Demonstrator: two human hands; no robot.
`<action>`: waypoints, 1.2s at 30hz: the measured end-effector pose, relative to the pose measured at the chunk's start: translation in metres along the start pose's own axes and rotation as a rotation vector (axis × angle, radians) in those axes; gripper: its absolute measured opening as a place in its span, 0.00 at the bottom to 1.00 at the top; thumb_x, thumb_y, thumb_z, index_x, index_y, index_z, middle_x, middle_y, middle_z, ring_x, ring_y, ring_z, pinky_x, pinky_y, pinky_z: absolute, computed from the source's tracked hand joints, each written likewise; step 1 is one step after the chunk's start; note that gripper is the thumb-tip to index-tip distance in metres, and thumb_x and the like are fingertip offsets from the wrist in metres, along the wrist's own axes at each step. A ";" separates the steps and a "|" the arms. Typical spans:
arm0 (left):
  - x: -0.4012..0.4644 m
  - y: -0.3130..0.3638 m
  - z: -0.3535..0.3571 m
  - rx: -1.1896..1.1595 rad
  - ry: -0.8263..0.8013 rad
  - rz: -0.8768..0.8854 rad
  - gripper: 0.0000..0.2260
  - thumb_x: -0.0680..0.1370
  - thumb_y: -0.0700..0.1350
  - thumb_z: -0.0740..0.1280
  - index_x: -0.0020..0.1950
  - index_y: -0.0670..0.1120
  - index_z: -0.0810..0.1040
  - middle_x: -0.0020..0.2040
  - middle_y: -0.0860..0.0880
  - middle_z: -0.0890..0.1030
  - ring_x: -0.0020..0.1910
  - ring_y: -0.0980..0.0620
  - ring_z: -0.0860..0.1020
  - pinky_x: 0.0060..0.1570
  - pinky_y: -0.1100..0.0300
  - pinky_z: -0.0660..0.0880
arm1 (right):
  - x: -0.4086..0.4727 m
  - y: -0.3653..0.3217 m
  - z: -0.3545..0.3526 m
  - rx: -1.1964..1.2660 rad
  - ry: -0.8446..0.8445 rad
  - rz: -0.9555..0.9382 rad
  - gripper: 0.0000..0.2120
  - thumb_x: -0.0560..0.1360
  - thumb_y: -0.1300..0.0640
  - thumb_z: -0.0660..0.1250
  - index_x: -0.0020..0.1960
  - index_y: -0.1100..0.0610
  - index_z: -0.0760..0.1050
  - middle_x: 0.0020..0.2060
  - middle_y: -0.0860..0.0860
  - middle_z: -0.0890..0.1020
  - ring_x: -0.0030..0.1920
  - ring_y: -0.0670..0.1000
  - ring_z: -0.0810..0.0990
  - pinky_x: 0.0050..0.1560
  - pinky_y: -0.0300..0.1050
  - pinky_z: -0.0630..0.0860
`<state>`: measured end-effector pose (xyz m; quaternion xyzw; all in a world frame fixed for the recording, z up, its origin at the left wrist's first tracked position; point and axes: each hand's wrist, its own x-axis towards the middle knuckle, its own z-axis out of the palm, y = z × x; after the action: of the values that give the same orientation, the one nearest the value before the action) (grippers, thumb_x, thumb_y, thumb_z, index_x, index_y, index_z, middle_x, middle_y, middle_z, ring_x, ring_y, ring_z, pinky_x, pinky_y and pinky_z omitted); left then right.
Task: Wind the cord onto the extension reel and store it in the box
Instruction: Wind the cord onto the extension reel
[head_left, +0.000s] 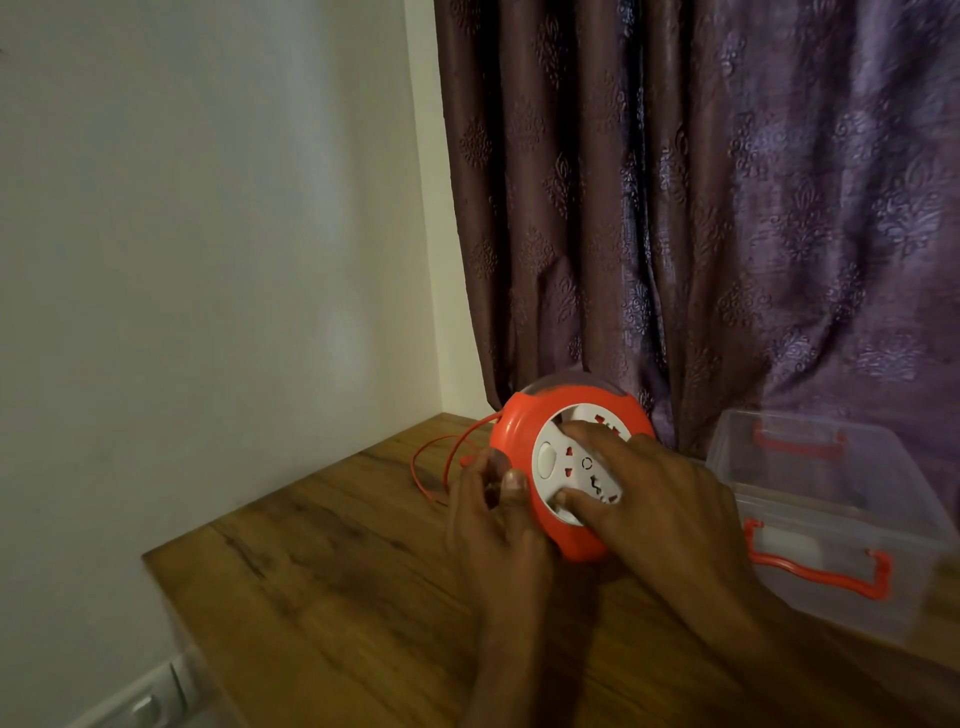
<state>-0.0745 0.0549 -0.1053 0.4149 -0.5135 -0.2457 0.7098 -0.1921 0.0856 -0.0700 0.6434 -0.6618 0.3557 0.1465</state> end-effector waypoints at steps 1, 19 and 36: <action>0.000 -0.001 0.000 0.003 -0.005 0.007 0.03 0.74 0.58 0.60 0.47 0.67 0.71 0.47 0.70 0.74 0.45 0.67 0.76 0.42 0.70 0.72 | 0.000 0.000 0.001 0.018 0.007 0.016 0.33 0.65 0.31 0.62 0.68 0.32 0.56 0.57 0.45 0.78 0.55 0.53 0.77 0.51 0.49 0.74; -0.007 0.002 0.006 0.034 -0.051 0.057 0.08 0.75 0.58 0.60 0.53 0.65 0.70 0.53 0.61 0.76 0.52 0.58 0.77 0.49 0.60 0.78 | 0.004 0.001 0.002 0.306 0.110 0.310 0.31 0.60 0.25 0.61 0.58 0.40 0.70 0.51 0.50 0.82 0.53 0.57 0.78 0.49 0.49 0.71; 0.006 0.002 -0.007 -0.091 0.067 -0.017 0.06 0.73 0.58 0.61 0.50 0.64 0.71 0.47 0.66 0.75 0.46 0.76 0.74 0.31 0.79 0.71 | 0.001 -0.007 -0.007 -0.039 -0.044 -0.171 0.30 0.74 0.48 0.63 0.68 0.36 0.49 0.66 0.47 0.62 0.54 0.54 0.76 0.43 0.49 0.77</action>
<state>-0.0662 0.0538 -0.1016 0.3946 -0.4740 -0.2607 0.7427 -0.1875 0.0900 -0.0625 0.7023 -0.6143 0.3148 0.1741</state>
